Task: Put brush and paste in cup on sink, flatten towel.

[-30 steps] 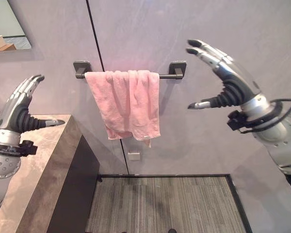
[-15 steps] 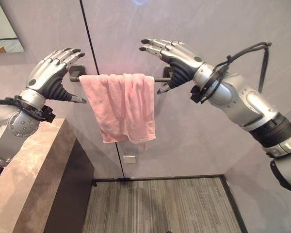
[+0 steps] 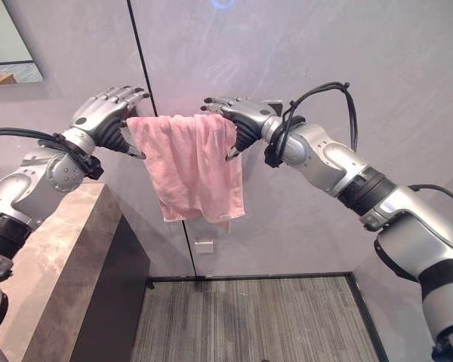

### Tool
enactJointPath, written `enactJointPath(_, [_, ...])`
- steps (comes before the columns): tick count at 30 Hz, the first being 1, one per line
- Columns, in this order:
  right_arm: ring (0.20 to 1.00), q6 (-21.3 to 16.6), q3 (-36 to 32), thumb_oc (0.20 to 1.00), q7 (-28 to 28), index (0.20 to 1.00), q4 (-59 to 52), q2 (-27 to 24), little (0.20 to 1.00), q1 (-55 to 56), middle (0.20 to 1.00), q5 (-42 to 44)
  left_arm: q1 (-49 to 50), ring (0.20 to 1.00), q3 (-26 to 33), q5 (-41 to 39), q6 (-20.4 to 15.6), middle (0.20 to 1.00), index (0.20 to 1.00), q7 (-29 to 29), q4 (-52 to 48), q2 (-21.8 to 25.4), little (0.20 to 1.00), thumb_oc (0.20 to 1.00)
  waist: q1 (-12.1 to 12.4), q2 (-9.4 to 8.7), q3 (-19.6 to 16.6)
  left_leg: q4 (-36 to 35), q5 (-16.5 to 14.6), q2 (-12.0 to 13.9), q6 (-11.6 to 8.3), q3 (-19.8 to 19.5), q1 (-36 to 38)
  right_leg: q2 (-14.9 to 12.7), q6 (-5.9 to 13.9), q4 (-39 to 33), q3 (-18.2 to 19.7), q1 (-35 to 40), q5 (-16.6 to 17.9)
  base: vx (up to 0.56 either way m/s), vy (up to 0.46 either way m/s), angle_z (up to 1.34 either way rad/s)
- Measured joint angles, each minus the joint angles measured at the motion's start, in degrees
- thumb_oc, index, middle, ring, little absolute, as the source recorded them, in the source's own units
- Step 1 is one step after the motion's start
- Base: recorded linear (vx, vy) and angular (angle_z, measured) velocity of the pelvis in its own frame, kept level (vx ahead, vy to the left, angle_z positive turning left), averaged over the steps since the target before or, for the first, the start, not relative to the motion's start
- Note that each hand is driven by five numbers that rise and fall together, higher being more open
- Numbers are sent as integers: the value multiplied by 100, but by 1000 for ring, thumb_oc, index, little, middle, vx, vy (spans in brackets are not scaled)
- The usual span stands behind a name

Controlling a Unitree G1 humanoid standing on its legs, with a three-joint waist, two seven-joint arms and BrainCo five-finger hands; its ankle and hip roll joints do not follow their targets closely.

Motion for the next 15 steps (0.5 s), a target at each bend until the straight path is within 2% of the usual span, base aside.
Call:
enactJointPath(2, [1000,50,74,1000,73,1000,5,79,1000,-12,1000,0,-129,1000,-253,0,5,1000,1000,-62,104,-48,1000,1000,-5,0,-23,1,1,0,0,-17,-14,0,-5,0,-35,-2,-3,11,6,4])
enactJointPath(9, [1000,98,231,1000,91,1000,90,246,1000,-13,1000,-121,-169,1000,-396,7,73,1000,1000,-140,305,-310,1000,1000,-15,-43,-55,1,7,6,-6,-50,-75,7,-10,1,-72,-43,-7,4,4,2])
enactJointPath(15, [1000,151,228,1000,52,1000,723,507,1000,-16,1000,-346,-475,1000,-692,69,245,1000,1000,-137,659,-666,1000,1000,20,-122,-194,1,26,6,-12,-81,-197,8,-18,1,-90,-150,-4,3,2,1])
